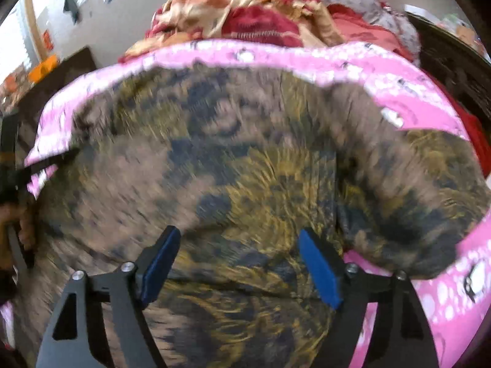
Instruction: Fold small clothes
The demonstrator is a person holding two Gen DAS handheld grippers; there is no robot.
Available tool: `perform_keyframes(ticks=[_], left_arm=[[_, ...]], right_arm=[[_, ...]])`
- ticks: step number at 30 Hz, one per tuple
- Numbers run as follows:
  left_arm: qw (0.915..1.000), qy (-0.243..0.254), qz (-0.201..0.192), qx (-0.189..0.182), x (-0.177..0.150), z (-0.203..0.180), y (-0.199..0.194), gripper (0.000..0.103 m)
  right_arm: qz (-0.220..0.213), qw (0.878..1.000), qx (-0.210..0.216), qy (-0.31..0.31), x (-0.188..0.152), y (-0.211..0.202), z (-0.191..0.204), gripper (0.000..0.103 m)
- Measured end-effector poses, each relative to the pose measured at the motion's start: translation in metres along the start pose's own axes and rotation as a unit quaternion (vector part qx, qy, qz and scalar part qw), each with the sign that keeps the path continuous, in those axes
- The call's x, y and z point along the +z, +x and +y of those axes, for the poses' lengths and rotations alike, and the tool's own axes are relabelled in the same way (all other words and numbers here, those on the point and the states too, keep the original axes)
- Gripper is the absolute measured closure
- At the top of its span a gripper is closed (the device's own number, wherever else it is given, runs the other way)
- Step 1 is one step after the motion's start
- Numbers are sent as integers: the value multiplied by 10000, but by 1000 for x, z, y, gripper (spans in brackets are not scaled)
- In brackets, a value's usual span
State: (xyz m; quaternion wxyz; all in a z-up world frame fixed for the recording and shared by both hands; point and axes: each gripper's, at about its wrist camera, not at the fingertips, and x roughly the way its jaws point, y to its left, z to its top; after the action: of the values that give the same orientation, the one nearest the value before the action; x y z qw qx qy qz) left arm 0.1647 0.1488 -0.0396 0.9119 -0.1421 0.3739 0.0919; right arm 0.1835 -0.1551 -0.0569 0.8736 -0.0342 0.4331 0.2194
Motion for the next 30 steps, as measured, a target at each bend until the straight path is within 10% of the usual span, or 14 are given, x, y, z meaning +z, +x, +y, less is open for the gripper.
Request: perform_keyframes(ticks=[14,19,23,30], left_arm=[[9984,-160,238,-478,-59,-2,-6,97],[9971,-311,231,-661,-64,8,-11,96],[9985,-242,169,-468,-76,3,-33,92],[9989,-39,206,-411,-77,-7,-29,81]], right_arm=[[22,9990,-155,-413,-19,42,58,9],[-387,9991,118,157,-5,1,44,24],[-1612,9801,-102,1154,-5,-76,-40,23],[-1886,9116,-743,3575,-32,-99,-270,32]])
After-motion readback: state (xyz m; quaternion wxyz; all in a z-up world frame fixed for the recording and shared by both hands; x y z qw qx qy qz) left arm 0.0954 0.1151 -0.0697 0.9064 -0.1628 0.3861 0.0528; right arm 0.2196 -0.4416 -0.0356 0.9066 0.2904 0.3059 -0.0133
